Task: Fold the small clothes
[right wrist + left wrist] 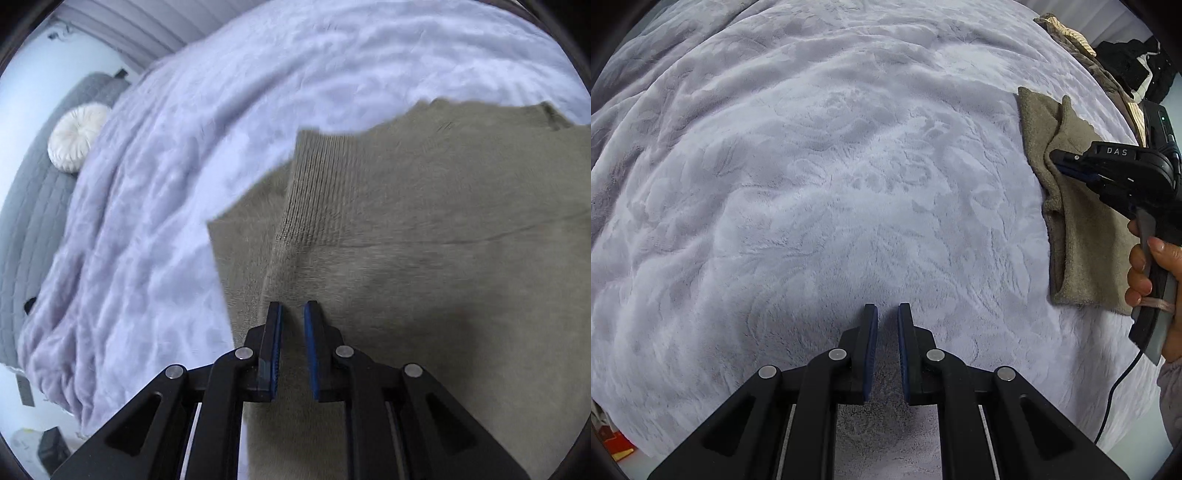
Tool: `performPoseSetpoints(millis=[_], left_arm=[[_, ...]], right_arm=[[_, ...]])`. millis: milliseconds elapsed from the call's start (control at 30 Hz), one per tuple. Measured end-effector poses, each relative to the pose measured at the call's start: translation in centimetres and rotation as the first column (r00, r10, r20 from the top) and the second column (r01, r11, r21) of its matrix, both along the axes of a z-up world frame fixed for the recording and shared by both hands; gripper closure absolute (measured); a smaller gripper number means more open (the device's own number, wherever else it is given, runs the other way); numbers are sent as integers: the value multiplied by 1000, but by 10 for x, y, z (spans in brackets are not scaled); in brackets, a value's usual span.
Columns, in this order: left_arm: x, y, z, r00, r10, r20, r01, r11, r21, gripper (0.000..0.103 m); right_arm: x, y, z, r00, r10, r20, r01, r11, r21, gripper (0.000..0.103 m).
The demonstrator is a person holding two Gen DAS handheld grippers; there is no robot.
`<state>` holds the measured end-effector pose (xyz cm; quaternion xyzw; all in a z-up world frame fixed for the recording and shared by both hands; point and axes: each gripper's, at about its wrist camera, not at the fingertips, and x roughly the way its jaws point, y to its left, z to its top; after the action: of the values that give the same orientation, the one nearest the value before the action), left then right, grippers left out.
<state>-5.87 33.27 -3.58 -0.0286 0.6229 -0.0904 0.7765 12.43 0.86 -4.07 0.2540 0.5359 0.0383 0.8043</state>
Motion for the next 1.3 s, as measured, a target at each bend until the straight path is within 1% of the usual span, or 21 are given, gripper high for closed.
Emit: performPoseSetpoints(millis=[33,100,167,267,367,467,500,533,567,600,633,700,800,900,1033,1200,1300], left_arm=[[0,0,0,1000,-4,-1,4,1000,-4,91],[4,-2,-1,1000,-4,-9,4,1000,-12,91],[10,-7,-1,1000,-4,-18,4,999,-37,91],[17,-15,1,1000,-5,-21,4,999,-54,91],[20,-21,3,999,-25,-21,24,999,-43,91],[22,-29,0,998,-48,-40,47,998,-33,91],[23,-32,-2,997,-56,-49,55,998,-27,87],[23,-36,-4,996,-61,-60,60,998,-18,70],[23,-39,-5,996,-65,-68,64,998,-26,17],[22,-41,-4,996,-61,-59,59,998,-32,2],[20,-43,1,998,-62,-28,61,997,-36,1],[19,-55,5,996,-90,-11,89,996,-22,1],[17,-71,7,991,-132,8,132,991,36,1],[17,-87,6,985,-174,3,173,984,51,1],[18,-104,2,983,-180,-23,181,982,48,1],[18,-130,1,980,-199,-29,200,978,50,1],[17,-140,1,978,-207,-33,209,976,58,1]], right_arm=[[-3,9,2,999,36,8,-36,999,-26,88],[-14,25,9,993,115,0,-115,993,-40,88],[-28,33,15,988,155,-21,-156,986,-52,88],[-58,28,21,989,141,-52,-140,990,25,88],[-87,17,23,991,110,-82,-105,992,64,88],[-111,9,20,990,82,-118,-71,993,89,88],[-119,7,18,989,73,-129,-60,993,102,78],[-127,5,16,988,64,-140,-48,992,116,58],[-133,3,15,988,60,-143,-41,991,128,49],[-139,2,14,988,55,-141,-35,990,140,44],[-142,3,14,988,51,-145,-29,989,148,44],[-151,0,12,988,43,-148,-18,986,163,44],[-163,-8,9,988,18,-151,9,983,182,43],[-173,-19,6,988,-7,-152,37,980,196,41],[-184,-35,7,989,-39,-143,68,976,205,36],[-195,-58,4,987,-86,-138,118,962,244,36],[-200,-73,-3,979,-133,-155,172,945,279,30]])
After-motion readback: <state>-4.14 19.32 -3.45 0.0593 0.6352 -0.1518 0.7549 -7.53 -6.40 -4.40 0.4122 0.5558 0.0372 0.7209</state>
